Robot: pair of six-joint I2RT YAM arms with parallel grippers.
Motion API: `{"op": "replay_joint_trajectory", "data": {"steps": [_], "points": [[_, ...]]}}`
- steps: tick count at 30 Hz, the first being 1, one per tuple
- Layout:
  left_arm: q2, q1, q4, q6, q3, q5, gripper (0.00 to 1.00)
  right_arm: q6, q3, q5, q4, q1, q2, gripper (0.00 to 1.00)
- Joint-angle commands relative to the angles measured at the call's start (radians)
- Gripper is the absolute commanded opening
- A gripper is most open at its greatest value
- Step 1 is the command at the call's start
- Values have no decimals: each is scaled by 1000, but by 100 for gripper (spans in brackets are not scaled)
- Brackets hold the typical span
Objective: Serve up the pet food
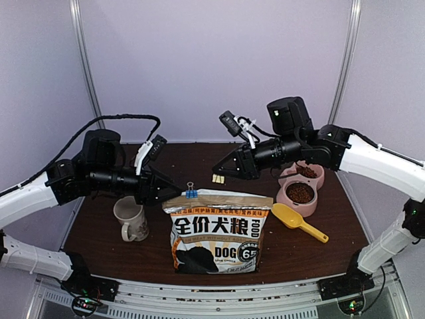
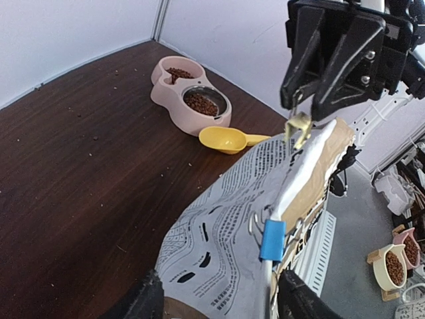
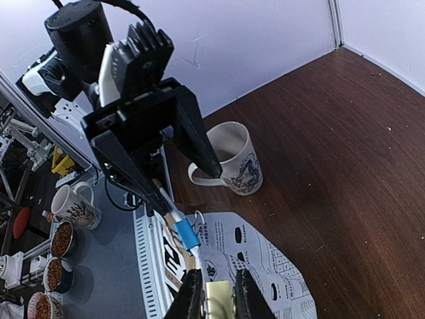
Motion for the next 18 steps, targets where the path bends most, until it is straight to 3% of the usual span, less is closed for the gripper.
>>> {"op": "replay_joint_trajectory", "data": {"steps": [1,6,18], "points": [[-27,10,19,27,-18,37,57,-44,61,44,-20,22,48,0],[-33,10,28,20,-32,54,48,-35,78,29,-13,40,76,0],[-60,10,58,1,-50,85,54,16,69,-4,39,54,76,0]]}}
